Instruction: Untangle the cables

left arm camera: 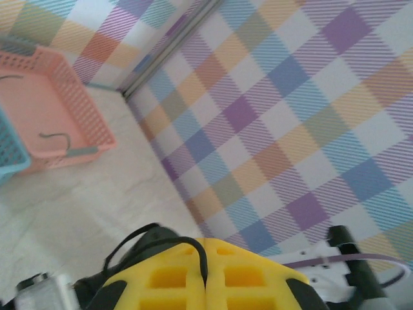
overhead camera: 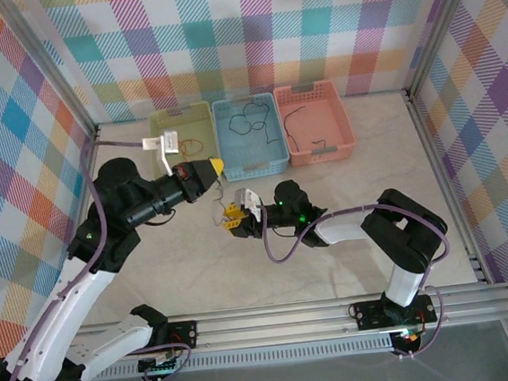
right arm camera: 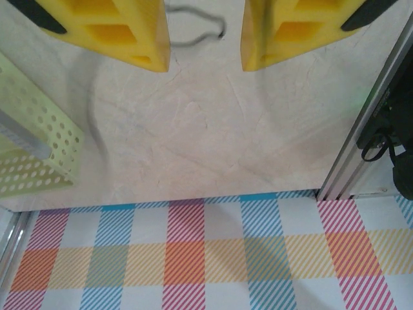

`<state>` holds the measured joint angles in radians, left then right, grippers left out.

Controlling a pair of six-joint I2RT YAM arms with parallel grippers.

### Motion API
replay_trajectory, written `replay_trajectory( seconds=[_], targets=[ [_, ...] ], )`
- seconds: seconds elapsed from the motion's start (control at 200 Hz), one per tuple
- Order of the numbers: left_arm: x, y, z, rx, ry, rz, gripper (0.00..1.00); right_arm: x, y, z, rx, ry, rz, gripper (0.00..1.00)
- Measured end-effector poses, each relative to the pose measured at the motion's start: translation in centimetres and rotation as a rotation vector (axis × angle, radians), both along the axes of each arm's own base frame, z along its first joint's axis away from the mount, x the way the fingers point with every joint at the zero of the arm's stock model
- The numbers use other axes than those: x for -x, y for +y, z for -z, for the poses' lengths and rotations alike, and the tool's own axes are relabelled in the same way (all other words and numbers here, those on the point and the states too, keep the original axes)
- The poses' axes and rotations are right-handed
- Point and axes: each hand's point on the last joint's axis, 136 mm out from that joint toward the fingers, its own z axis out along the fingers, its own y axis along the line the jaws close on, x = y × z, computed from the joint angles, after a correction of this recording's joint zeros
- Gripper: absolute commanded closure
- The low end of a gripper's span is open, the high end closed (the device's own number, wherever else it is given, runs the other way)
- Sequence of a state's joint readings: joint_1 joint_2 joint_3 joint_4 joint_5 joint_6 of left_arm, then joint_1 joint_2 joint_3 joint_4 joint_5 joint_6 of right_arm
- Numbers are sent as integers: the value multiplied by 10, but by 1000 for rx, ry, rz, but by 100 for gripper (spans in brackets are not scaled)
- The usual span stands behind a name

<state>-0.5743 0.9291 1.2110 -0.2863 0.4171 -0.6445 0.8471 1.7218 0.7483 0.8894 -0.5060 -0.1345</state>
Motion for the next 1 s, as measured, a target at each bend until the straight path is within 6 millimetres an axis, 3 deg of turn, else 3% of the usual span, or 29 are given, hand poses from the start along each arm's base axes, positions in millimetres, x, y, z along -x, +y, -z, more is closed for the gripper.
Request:
replay_trajectory(
  seconds=[0.325,0.59,0.77,0.865,1.0],
  targets=[
    [2,-2,-37,15,0,17,100,-12,4,6,66,36,42,71],
    [17,7,-106,54,-104,18,100,-25,-3,31,184,92,132,71],
    [25,13,-139,75,-163,16,100,-26,-8,44,233,117,155,70],
    [22,12,-141,70,-168,14,100,-28,-10,45,240,117,170,69],
    [10,6,-124,37,-125,2,100,-30,-15,50,251,118,194,66]
  ],
)
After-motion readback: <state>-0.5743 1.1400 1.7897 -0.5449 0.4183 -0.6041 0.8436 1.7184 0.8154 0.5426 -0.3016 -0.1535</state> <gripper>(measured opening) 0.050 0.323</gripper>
